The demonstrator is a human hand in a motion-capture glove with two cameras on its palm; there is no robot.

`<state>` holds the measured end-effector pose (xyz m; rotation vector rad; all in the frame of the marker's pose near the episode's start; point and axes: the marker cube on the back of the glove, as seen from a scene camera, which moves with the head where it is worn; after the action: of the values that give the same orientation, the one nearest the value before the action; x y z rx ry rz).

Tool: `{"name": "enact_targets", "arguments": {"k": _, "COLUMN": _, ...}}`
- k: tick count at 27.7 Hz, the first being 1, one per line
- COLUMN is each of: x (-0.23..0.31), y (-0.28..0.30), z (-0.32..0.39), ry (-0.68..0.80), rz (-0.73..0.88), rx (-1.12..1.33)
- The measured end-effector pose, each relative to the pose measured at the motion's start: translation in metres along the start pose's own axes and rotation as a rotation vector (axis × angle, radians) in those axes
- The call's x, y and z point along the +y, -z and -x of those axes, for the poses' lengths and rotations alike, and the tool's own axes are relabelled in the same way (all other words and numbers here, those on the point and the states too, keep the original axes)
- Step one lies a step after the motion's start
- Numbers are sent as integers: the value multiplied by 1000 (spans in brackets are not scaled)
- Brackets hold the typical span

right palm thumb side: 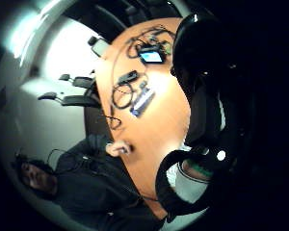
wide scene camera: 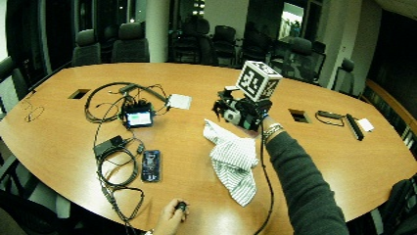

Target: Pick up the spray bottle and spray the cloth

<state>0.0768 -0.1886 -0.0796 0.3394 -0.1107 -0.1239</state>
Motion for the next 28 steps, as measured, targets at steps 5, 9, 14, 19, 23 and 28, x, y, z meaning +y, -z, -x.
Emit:
{"name": "enact_targets", "arguments": {"k": 5, "x": -10, "y": -16, "z": 18, "ry": 15, "rz": -177, "rx": -157}}
{"name": "enact_targets", "arguments": {"k": 9, "x": -9, "y": -37, "z": 10, "ry": -14, "rz": -377, "rx": -262}}
{"name": "enact_targets", "arguments": {"k": 14, "x": 5, "y": -74, "z": -2, "ry": -126, "rz": -607, "rx": -382}}
{"name": "enact_targets", "arguments": {"k": 19, "x": 20, "y": -113, "z": 5, "ry": -229, "rz": -689, "rx": -483}}
{"name": "enact_targets", "arguments": {"k": 23, "x": 28, "y": -124, "z": 11, "ry": -222, "rz": -709, "rx": -526}}
{"name": "enact_targets", "arguments": {"k": 28, "x": 32, "y": -120, "z": 17, "ry": -182, "rz": -749, "rx": -557}}
